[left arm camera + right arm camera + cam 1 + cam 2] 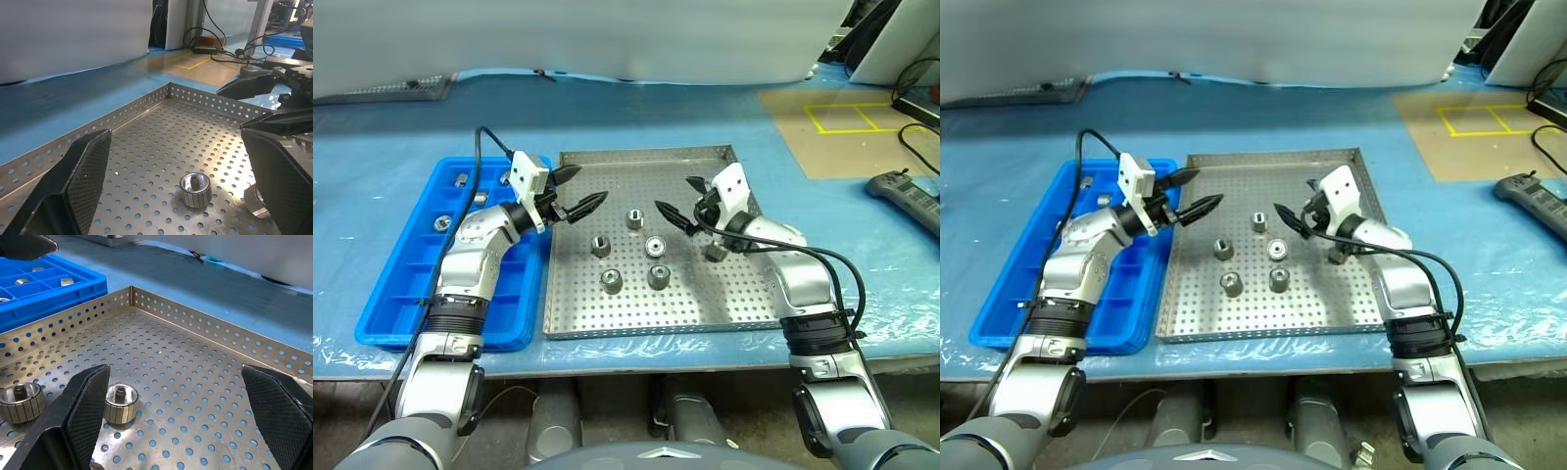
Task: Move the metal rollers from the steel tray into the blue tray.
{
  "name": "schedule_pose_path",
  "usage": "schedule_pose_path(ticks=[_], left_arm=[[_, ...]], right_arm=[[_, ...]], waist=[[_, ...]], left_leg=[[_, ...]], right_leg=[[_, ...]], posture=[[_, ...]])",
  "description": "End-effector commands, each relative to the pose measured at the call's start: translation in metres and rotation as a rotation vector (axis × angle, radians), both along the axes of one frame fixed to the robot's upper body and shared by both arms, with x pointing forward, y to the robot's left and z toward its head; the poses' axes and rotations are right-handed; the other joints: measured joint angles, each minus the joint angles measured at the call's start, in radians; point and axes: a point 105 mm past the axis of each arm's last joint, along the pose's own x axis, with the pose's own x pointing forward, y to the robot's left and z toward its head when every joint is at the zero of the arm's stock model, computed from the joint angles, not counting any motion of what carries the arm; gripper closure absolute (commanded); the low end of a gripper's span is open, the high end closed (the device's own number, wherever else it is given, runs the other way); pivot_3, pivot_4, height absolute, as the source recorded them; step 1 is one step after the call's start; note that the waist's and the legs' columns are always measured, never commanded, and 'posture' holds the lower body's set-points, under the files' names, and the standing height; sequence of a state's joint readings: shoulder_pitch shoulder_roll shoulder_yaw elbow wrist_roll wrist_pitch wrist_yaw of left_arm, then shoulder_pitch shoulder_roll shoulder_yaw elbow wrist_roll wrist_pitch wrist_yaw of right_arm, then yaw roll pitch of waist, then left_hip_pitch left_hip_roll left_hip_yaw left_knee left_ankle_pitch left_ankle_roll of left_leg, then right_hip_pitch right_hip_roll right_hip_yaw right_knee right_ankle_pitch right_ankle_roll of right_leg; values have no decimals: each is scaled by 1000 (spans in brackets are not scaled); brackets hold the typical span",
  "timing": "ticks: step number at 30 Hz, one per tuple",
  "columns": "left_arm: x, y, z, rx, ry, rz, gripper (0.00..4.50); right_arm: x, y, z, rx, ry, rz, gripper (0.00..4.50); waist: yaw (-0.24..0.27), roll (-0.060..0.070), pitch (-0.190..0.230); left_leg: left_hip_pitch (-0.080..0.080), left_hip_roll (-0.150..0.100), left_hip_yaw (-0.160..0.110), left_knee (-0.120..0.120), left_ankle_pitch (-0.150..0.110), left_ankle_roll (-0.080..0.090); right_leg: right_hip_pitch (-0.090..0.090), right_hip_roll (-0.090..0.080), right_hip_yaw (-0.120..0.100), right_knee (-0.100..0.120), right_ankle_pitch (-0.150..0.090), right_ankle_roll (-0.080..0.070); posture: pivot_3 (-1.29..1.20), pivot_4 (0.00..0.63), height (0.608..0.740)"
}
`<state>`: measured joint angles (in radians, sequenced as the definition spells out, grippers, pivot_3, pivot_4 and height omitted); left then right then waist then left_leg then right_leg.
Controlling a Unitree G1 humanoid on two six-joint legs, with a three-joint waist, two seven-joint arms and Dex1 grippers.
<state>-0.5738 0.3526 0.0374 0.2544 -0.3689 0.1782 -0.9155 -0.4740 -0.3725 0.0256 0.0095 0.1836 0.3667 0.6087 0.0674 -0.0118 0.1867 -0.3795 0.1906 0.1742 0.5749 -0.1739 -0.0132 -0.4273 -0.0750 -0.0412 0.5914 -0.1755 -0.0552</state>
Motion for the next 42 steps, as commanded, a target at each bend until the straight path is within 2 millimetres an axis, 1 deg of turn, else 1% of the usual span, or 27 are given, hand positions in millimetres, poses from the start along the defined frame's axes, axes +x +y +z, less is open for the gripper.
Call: schedule_pose_path(ticks=[1, 3, 5, 7, 9, 13, 16, 19, 22, 24, 25, 26, 28, 30, 32, 33, 37, 39, 41, 42], left_arm=[[-5, -9, -1, 78, 0, -77, 18], [-2, -13, -8, 134, 29, -99, 18], [4, -14, -23, 231, 76, -94, 18], [7, -20, -33, 273, 125, -109, 18], [7, -26, -40, 314, 156, -134, 18], [7, -31, -51, 378, 186, -153, 18], [4, -28, -63, 470, 196, -178, 18], [11, -19, -67, 537, 184, -136, 596], [10, -17, -66, 572, 178, -151, 1578], [9, -18, -62, 554, 184, -158, 2230], [9, -18, -59, 536, 186, -156, 2646], [10, -19, -56, 517, 187, -150, 2762], [13, -21, -49, 459, 196, -131, 2762], [15, -24, -31, 314, 224, -116, 2762], [20, -24, -15, 209, 227, -88, 2762], [27, -19, -2, 132, 224, -37, 2762], [38, 0, 31, -52, 182, 82, 2762], [42, 17, 40, -87, 126, 178, 2762], [43, 28, 43, -94, 88, 247, 2762], [45, 40, 47, -116, 63, 328, 2762]], right_arm=[[-3, -7, 17, 11, -60, -18, 0], [-3, -12, 17, 3, -65, -43, 0], [-1, -17, 15, -19, -69, -80, 0], [-2, -19, 12, -28, -68, -93, 0], [-5, -20, 10, -31, -65, -102, 0], [-9, -22, 7, -33, -61, -126, 0], [-11, -24, 5, -38, -58, -144, 0], [-12, -25, 4, -39, -60, -157, 0], [-10, -26, 4, -42, -64, -171, 0], [-10, -26, 4, -37, -65, -173, 0], [-9, -26, 4, -37, -65, -175, 0], [-9, -25, 4, -37, -65, -176, 0], [-8, -25, 3, -37, -66, -177, 0], [-7, -23, 3, -36, -66, -174, 0], [-5, -22, 4, -32, -68, -169, 0], [-3, -19, 5, -28, -70, -160, 0], [4, -5, 10, -8, -81, -121, 0], [11, 12, 15, 7, -93, -69, 0], [15, 23, 19, 16, -100, -32, 0], [18, 33, 21, 15, -105, -1, 0]], waist=[[-2, 0, 0], [-1, 0, 0], [-2, 0, 0], [-6, 0, 0], [-11, 0, 0], [-28, 0, 0], [-40, 0, 0], [-52, 0, 0], [-54, 0, 0], [-53, 0, 0], [-52, 0, 0], [-52, 0, 0], [-52, 0, 0], [-52, 0, 0], [-52, 0, 0], [-51, 0, 0], [-55, 0, 0], [-57, 0, 0], [-54, 1, 0], [-53, 1, 0]], left_leg=[[0, 0, 0, 0, 0, 0], [0, 0, 0, 0, 0, 0], [0, 0, 0, 0, 0, 0], [0, 0, 0, 0, 0, 0], [0, 0, 0, 0, 0, 0], [0, -1, 0, -3, 0, 0], [0, -1, 0, -3, 0, 0], [0, -1, 0, -3, 0, 0], [0, -1, 0, -3, 0, -1], [0, -1, 0, -3, 0, -1], [0, -1, 0, -3, 0, 0], [0, -1, 0, -3, 0, 0], [0, -1, 0, -3, 0, 0], [0, -1, 0, -3, 0, 0], [-1, -1, 0, -3, 0, 0], [-1, -1, 0, -3, 0, 0], [0, -1, 0, -2, 0, 0], [0, -1, 0, -3, 0, 0], [-1, -1, 0, -3, 1, 0], [-2, -1, 0, -3, 1, 0]], right_leg=[[0, 0, 0, 0, 0, 0], [0, 0, 0, 0, 0, 0], [0, 0, 0, 0, 0, 0], [0, 0, 0, 0, 0, 0], [0, 0, 1, 0, 0, 0], [0, 0, 1, -2, 0, 0], [-1, 0, 1, -2, 0, 0], [-1, 0, 1, -2, 0, 0], [-1, 0, 1, -2, 0, 0], [-1, 0, 1, -2, 0, 0], [-1, 0, 1, -3, 0, 0], [-1, 0, 1, -3, 0, 0], [-1, 0, 1, -3, 0, 0], [-1, 0, 1, -3, 0, 0], [-1, 0, 1, -3, 0, 0], [-1, 0, 1, -3, 0, 0], [-1, 0, 1, -2, 0, 0], [-1, 0, 1, -2, 0, 0], [-3, 0, 1, -2, 0, 0], [-4, 0, 0, -2, 0, 0]], posture=[[-112, 150, 740], [-121, 150, 740], [-139, 150, 740], [-160, 150, 740], [-177, 150, 740], [-206, 150, 740], [-217, 150, 740], [-220, 150, 740], [-221, 150, 740], [-216, 150, 740], [-213, 150, 740], [-211, 150, 740], [-205, 150, 740], [-203, 150, 740], [-203, 150, 740], [-203, 150, 740], [-154, 150, 740], [-139, 150, 740], [-117, 150, 740], [-92, 150, 740]])
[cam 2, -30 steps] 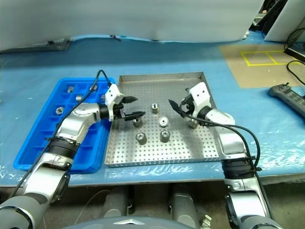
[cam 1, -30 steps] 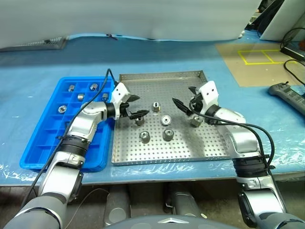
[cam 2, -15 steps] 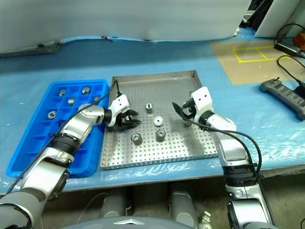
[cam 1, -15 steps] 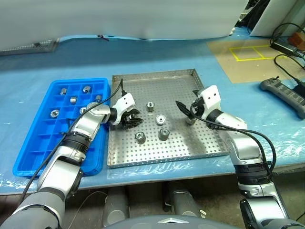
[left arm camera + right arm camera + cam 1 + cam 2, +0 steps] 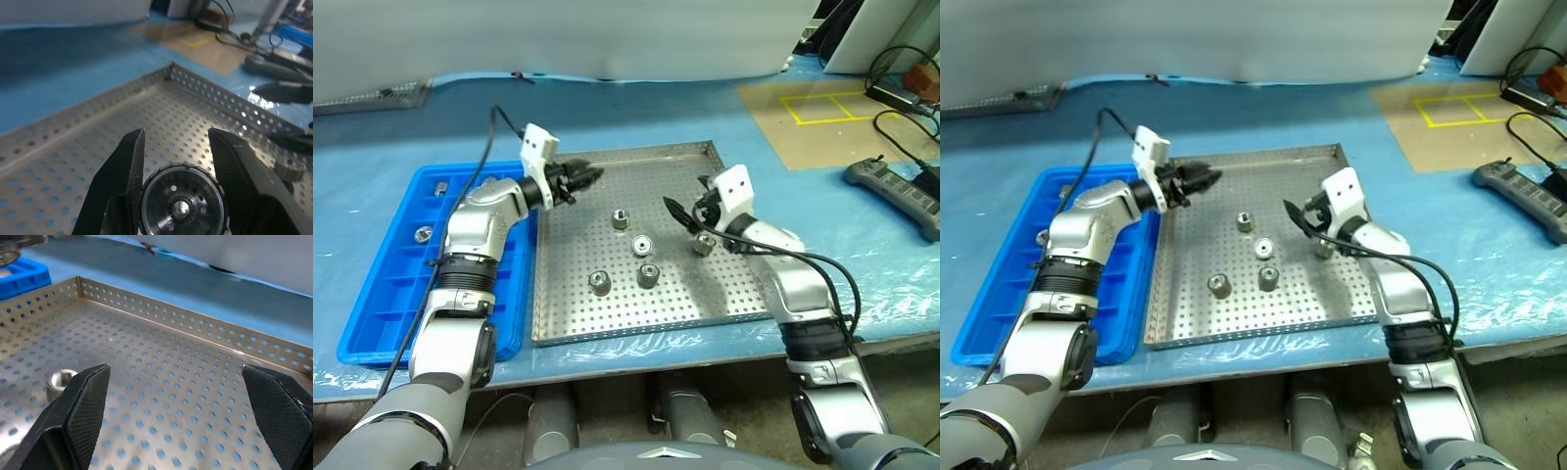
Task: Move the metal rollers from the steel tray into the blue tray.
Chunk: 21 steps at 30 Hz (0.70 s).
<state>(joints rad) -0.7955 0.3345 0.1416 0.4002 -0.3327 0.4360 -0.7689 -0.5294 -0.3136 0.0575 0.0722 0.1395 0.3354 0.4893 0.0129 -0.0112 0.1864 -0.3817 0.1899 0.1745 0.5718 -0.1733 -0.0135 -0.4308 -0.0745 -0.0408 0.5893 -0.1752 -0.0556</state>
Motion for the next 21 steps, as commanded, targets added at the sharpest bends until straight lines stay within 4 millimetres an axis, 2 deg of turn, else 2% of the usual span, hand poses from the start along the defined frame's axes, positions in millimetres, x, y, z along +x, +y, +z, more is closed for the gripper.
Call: schedule_pose_path(ticks=[1, 4, 7, 11, 16, 21], left_arm=[[2, 34, 21, -39, -118, 206, 2762], [-4, 63, 29, -58, -190, 402, 2762], [-19, 94, 29, -52, -232, 598, 2762], [-40, 126, 23, -20, -245, 821, 2762], [-68, 143, 20, 48, -267, 986, 2762], [-99, 161, 0, 119, -209, 1164, 2762]], right_arm=[[6, 28, 18, -3, -71, 100, 0], [13, 55, 27, -8, -98, 184, 0], [20, 80, 40, -2, -129, 261, 0], [24, 100, 49, 10, -150, 326, 0], [24, 119, 50, 25, -154, 387, 0], [20, 134, 44, 36, -141, 429, 0]], waist=[[2, 0, 0], [4, 0, 0], [9, 0, 0], [28, 0, 0], [51, 0, 0], [65, 0, 0]], left_leg=[[-1, 0, 0, 0, 0, 0], [-6, 0, 0, 1, 0, 1], [-10, 1, 0, 1, 0, 1], [-12, 3, -1, 2, 1, 3], [-15, 7, -2, 5, 0, 1], [-14, 9, -2, 6, 0, 0]], right_leg=[[-1, 0, 0, 0, 0, 0], [-5, 0, 0, 0, 0, 0], [-9, 0, -1, 1, 0, -1], [-10, 0, -6, 2, -1, -2], [-9, 0, -10, 2, -1, -3], [-9, 0, -11, 3, 0, -4]], posture=[[-92, 150, 740], [-35, 150, 740], [14, 150, 740], [81, 150, 740], [149, 150, 740], [184, 150, 740]])
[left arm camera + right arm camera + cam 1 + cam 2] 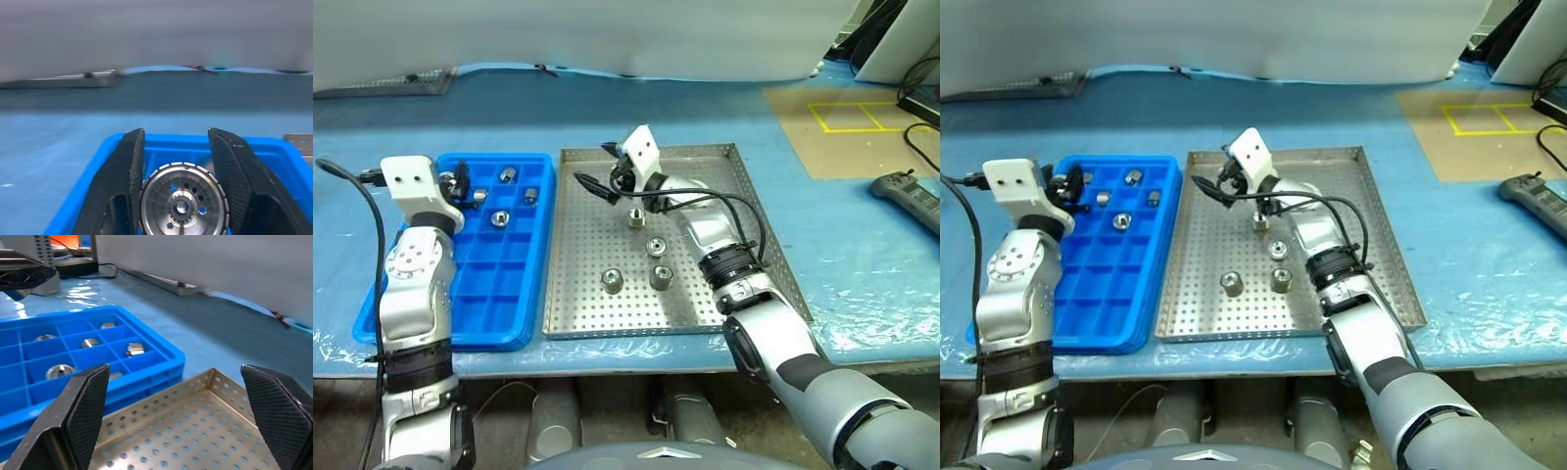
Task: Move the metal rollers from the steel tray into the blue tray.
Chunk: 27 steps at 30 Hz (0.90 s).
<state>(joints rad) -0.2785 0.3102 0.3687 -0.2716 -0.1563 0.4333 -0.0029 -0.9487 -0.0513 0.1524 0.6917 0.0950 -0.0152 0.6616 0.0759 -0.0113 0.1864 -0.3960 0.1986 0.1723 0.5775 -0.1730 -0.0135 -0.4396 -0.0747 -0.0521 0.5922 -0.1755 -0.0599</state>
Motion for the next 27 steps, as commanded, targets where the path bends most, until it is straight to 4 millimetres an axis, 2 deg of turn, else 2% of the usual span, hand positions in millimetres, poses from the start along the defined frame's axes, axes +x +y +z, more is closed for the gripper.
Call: schedule_pose_path(ticks=[1, 6, 9, 17, 21, 23, 27], left_arm=[[-28, 18, 1, 14, -5, 171, 2762], [-57, 27, -20, 26, 77, 330, 2762], [-65, 35, -31, 7, 117, 410, 2762], [-65, 46, -51, -26, 174, 463, 2762], [-57, 39, -60, -34, 198, 418, 2762], [-55, 38, -64, -35, 215, 421, 2055], [-52, 40, -69, -48, 228, 448, 975]], right_arm=[[-4, 12, 14, 18, -59, 39, 0], [-8, 17, 8, 21, -42, 59, 0], [-9, 16, 5, 17, -34, 61, 0], [-7, 5, -2, 18, -13, 26, 0], [-6, -1, -6, 19, -7, 6, 0], [-6, -6, -7, 21, -3, -15, 0], [-4, -15, -11, 7, -2, -47, 0]], waist=[[2, 0, 0], [9, 0, 0], [20, 0, 0], [24, 0, 0], [24, 0, 0], [23, 0, 0], [22, 0, 0]], left_leg=[[0, 1, 0, 0, 0, 0], [0, 1, 0, 0, 0, -1], [0, 2, 0, 0, 0, -1], [0, 2, -2, 0, 0, -1], [0, 2, -2, 0, 0, -1], [0, 2, -2, 0, 0, -1], [0, 2, -2, 0, 0, -1]], right_leg=[[0, 0, 0, 0, 0, 0], [0, 0, -1, 0, 0, -1], [0, 0, -2, 0, 0, -1], [1, 0, -2, -1, 0, -1], [1, 0, -2, -1, 0, -1], [1, 0, -2, -1, 0, -1], [1, 0, -2, -1, 0, -1]], posture=[[189, 150, 740], [195, 150, 740], [199, 150, 740], [193, 150, 740], [169, 150, 740], [160, 150, 740], [148, 150, 740]])
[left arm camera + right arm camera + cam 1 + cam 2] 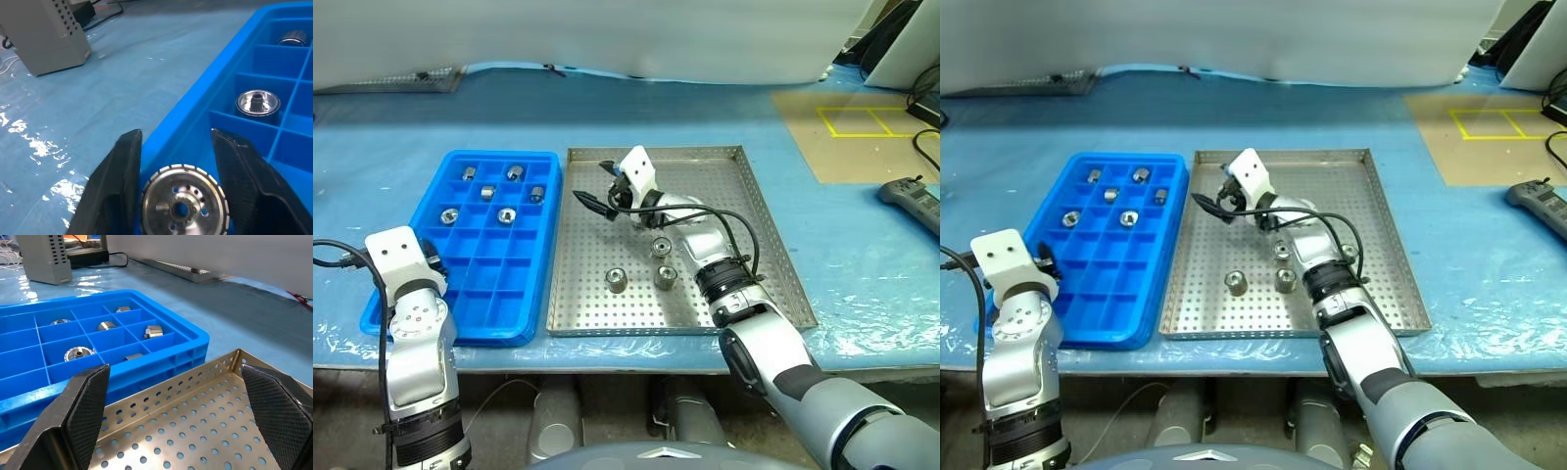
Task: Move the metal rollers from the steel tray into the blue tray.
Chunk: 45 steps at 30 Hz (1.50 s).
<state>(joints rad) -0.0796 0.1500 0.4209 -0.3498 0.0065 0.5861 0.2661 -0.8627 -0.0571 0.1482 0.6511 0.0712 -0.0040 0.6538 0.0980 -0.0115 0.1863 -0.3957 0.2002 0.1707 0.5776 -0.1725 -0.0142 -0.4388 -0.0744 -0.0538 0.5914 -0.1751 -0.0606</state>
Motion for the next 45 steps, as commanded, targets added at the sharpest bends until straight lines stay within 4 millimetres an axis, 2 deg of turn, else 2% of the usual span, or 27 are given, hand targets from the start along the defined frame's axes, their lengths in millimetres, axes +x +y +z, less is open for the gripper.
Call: schedule_pose_path(ticks=[1, 3, 4, 6, 8, 10, 11, 12, 14, 16, 20, 24, 27, 30, 38, 42, 45], left_arm=[[4, 1, 11, 27, -43, 12, 533], [14, -2, 17, 6, -83, -25, 23], [28, -13, 24, -48, -150, -133, 23], [55, -46, 39, -155, -255, -408, 23], [75, -84, 66, -175, -346, -718, 23], [86, -112, 82, -190, -373, -945, 23], [89, -119, 85, -194, -374, -1011, 23], [92, -142, 83, -181, -324, -1175, 23], [84, -184, 68, -172, -164, -1510, 23], [71, -202, 55, -185, -36, -1715, 23], [48, -213, 31, -106, 200, -1985, 23], [48, -208, 23, -30, 307, -2054, 23], [49, -210, 24, -24, 329, -2091, 23], [47, -212, 8, 45, 406, -2116, 23], [39, -227, -19, 91, 505, -2180, 23], [40, -226, -33, 149, 565, -2159, 23], [47, -221, -34, 209, 581, -2132, 911]], right_arm=[[0, -6, 13, 18, -48, -20, 0], [2, -12, 14, 12, -54, -42, 0], [3, -16, 14, 17, -55, -58, 0], [4, -23, 15, 27, -54, -87, 0], [4, -35, 18, 66, -40, -125, 0], [1, -46, 21, 100, -27, -148, 0], [-1, -50, 22, 107, -24, -154, 0], [-3, -60, 25, 120, -24, -176, 0], [-7, -82, 29, 127, -28, -226, 0], [-10, -98, 30, 113, -32, -270, 0], [-15, -129, 30, 97, -37, -368, 0], [-20, -143, 30, 108, -32, -427, 0], [-22, -146, 28, 108, -28, -445, 0], [-24, -143, 27, 110, -27, -449, 0], [-23, -143, 23, 92, -26, -468, 0], [-23, -144, 22, 83, -26, -473, 0], [-23, -144, 23, 85, -30, -476, 0]], waist=[[-1, 0, 0], [0, 0, 0], [1, 0, 0], [3, 0, 0], [8, 0, 0], [6, 0, 0], [2, 0, 0], [-3, 0, 0], [-5, 0, 0], [-12, 1, 0], [-49, 1, 0], [-65, 2, 0], [-70, 2, 0], [-73, 2, 0], [-78, 2, 0], [-78, 2, 0], [-80, 2, 0]], left_leg=[[0, 0, 0, 0, 0, 0], [0, 0, 0, 0, 0, 0], [0, 0, 1, 0, 0, 0], [0, 0, 1, 0, 0, 0], [0, -1, 1, 0, 1, 0], [0, -1, 1, 0, 2, 0], [0, -2, 1, 0, 2, 0], [0, -2, 1, 0, 2, 0], [1, -2, 2, -1, 2, 0], [2, -2, 4, -2, 4, -3], [4, -2, 5, -4, 5, -6], [11, -3, 5, -8, 7, -8], [13, -3, 5, -9, 8, -10], [15, -3, 5, -9, 8, -10], [14, -3, 5, -9, 8, -9], [14, -3, 5, -9, 8, -9], [14, -3, 4, -9, 8, -9]], right_leg=[[0, 0, 0, 0, 0, 0], [0, 0, 0, 0, 0, 0], [0, 0, 0, 0, 0, 0], [0, 0, 0, 0, 0, 0], [1, 0, 0, 0, 0, 0], [0, 0, 0, 1, 0, 0], [1, 0, 0, 1, 0, 0], [0, 0, 1, 1, 0, 0], [0, 0, 1, 1, 0, 0], [0, 0, 2, 1, 0, 0], [-1, 0, 4, 2, 0, 0], [1, 1, 5, 5, 0, -1], [2, 1, 5, 6, 0, -1], [5, 1, 5, 6, -2, 2], [4, 1, 5, 5, 0, -2], [5, 1, 5, 4, 0, -2], [5, 1, 5, 4, 0, -2]], posture=[[126, 150, 740], [106, 150, 740], [93, 150, 740], [80, 150, 740], [61, 150, 740], [39, 150, 740], [14, 150, 740], [-1, 150, 740], [-42, 150, 740], [-83, 150, 740], [-146, 150, 740], [-164, 150, 740], [-182, 150, 740], [-182, 150, 740], [-195, 150, 740], [-207, 150, 740], [-205, 150, 740]])
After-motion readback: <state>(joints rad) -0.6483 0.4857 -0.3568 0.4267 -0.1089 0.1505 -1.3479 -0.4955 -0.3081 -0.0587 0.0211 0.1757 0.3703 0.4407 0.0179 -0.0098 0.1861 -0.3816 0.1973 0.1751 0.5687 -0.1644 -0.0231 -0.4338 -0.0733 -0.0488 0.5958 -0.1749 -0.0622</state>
